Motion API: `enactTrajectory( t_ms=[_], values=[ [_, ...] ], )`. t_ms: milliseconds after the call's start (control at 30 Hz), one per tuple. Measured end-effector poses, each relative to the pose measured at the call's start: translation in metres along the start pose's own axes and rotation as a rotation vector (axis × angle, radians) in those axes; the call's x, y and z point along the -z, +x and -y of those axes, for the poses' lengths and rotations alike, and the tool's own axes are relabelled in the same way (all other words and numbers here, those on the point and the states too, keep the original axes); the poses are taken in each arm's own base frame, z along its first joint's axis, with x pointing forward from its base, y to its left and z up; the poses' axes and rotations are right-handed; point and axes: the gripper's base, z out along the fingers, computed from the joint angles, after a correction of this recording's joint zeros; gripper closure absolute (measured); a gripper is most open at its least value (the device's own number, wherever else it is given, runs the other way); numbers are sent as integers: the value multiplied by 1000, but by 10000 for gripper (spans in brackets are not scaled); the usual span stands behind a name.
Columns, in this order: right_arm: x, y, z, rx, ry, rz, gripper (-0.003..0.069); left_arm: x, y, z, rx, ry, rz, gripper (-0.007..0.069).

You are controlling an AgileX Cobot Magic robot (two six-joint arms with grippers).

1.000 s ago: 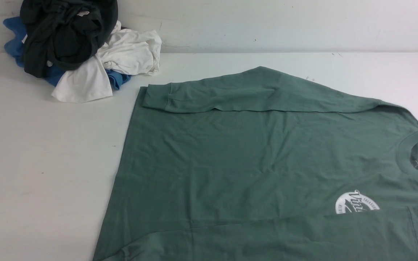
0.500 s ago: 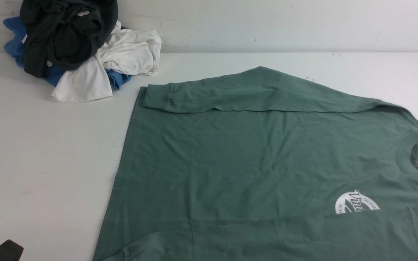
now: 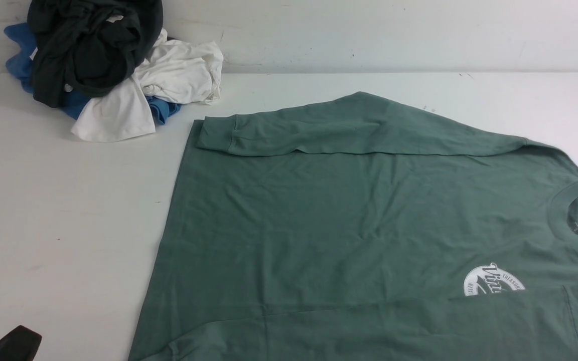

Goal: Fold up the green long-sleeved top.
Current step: Use the left arm to clamp the cuff closest to it

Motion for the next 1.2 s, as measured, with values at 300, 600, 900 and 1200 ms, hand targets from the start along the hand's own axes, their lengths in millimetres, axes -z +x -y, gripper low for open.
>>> enactTrajectory(
  t_ms=[300,600,900,1200],
  values=[
    [0,-2,0,94,-3,18,673,19,-21,65,-645,148,66,631],
    [0,-36,-52,574,-32,43,673,-21,-40,106,-893,-18,-308,631],
    [-58,-81,-137,965,-14,-406,673,-81,-68,147,-1198,-254,-1001,631],
    [-88,-46,-157,977,-132,-1042,673,-141,-17,134,-1309,-226,-1388,584]
  ],
)
